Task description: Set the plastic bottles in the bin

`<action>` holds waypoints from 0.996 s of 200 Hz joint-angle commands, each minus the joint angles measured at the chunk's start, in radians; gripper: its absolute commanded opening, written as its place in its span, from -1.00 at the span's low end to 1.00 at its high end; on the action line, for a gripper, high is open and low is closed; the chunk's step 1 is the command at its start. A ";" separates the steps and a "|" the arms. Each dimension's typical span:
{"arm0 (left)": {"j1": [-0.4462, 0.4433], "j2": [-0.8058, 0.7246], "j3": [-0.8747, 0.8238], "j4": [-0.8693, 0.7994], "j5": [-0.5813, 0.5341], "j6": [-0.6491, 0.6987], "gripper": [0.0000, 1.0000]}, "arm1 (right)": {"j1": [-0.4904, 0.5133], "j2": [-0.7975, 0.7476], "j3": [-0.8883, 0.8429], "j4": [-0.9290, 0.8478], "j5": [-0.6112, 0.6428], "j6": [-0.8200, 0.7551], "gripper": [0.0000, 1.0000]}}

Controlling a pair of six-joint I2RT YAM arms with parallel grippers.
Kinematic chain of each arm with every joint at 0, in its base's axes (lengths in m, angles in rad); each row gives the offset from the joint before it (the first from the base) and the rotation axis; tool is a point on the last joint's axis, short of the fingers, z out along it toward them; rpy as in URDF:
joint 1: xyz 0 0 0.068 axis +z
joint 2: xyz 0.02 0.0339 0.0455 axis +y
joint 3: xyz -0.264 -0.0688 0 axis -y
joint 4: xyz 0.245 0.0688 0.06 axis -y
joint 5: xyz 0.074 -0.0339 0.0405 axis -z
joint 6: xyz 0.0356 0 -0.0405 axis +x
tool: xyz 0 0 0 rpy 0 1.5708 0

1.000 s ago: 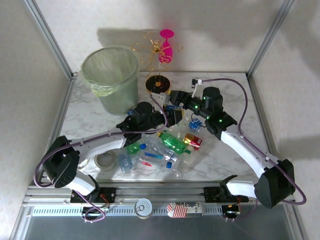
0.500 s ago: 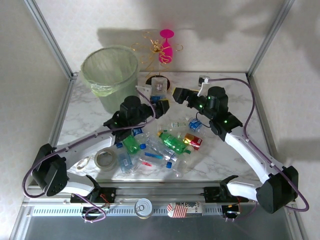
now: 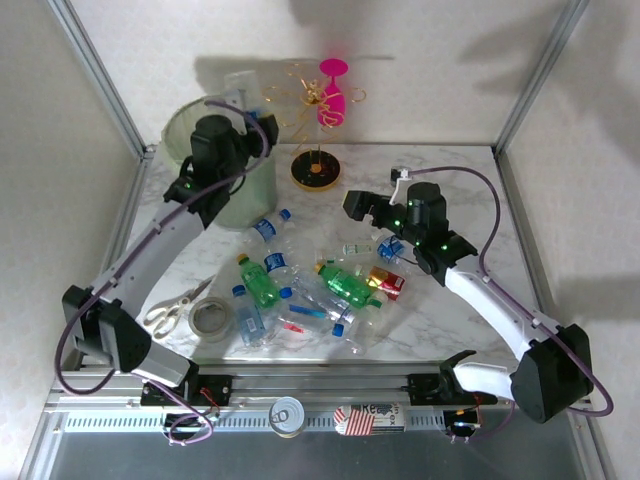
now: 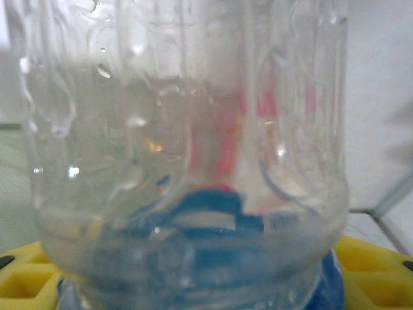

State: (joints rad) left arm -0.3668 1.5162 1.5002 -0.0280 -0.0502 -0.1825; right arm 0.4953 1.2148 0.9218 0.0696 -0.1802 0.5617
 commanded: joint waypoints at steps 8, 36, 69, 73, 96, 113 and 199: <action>0.084 0.098 0.123 -0.141 -0.037 0.028 -0.06 | -0.003 0.003 -0.016 0.011 -0.022 -0.005 0.98; 0.137 0.180 0.199 -0.213 -0.053 0.023 -0.06 | -0.003 -0.010 -0.027 -0.004 -0.009 -0.012 0.98; 0.168 0.244 0.210 -0.258 -0.055 0.012 -0.04 | -0.003 -0.021 -0.039 -0.008 -0.001 -0.013 0.98; 0.169 0.247 0.206 -0.258 -0.057 0.012 -0.04 | -0.003 -0.021 -0.041 -0.007 0.000 -0.013 0.98; 0.171 0.271 0.199 -0.262 -0.077 0.015 -0.01 | -0.003 -0.016 -0.044 -0.006 -0.008 -0.008 0.98; 0.172 0.282 0.200 -0.264 -0.084 0.015 0.06 | -0.003 -0.014 -0.047 -0.006 -0.017 -0.009 0.97; 0.171 0.213 0.236 -0.285 -0.034 -0.026 0.86 | 0.003 0.015 -0.055 -0.006 0.006 -0.044 0.97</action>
State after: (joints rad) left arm -0.1993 1.7966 1.7004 -0.2897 -0.1047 -0.1940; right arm 0.4953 1.2156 0.8768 0.0559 -0.1833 0.5526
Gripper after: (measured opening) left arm 0.905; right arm 0.988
